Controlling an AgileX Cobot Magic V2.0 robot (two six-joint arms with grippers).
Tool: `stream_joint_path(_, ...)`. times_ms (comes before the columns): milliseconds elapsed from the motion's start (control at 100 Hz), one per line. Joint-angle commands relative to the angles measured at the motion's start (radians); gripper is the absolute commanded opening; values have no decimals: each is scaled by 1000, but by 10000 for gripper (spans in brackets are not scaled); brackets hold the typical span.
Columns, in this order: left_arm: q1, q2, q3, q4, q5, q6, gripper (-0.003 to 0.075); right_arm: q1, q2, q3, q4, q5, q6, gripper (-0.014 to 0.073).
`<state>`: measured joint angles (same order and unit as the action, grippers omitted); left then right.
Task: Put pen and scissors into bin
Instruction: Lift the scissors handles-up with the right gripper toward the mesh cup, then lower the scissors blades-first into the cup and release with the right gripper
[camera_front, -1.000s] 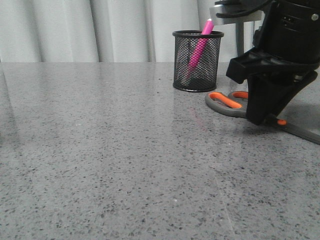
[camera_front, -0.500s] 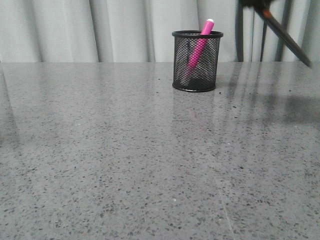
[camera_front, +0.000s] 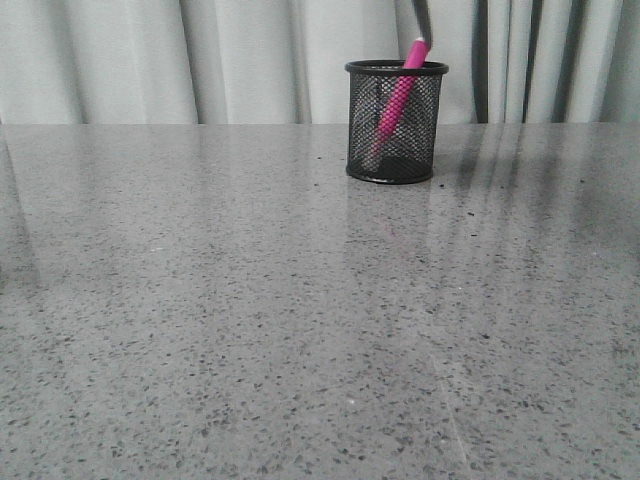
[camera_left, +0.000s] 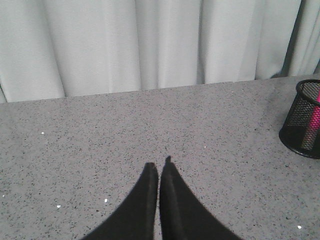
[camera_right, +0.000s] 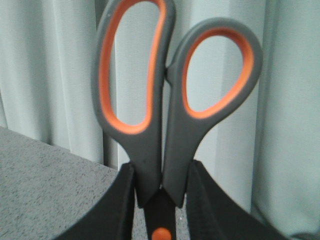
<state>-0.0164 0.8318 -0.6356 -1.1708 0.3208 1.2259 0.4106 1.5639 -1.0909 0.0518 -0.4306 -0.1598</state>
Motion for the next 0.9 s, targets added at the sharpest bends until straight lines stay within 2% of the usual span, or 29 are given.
stream_joint_path(0,2,-10,-31,-31,-22,-6,-19,-2,9,-69,0,-122,-1,-76)
stream_joint_path(500,2,-8,-31,-31,-22,-6,-19,-2,140,-69,0,-66,-1,-69)
stream_joint_path(590,2,-8,-31,-31,-22,-6,-19,-2,141,-61,0,-68,-1,-6)
stream_joint_path(760,2,-8,-31,-31,-22,-4,-19,-2,141,-52,0,-66,-1,197)
stream_joint_path(890,2,-8,-31,-31,-22,-2,-19,-2,134,-41,0,-69,-1,246)
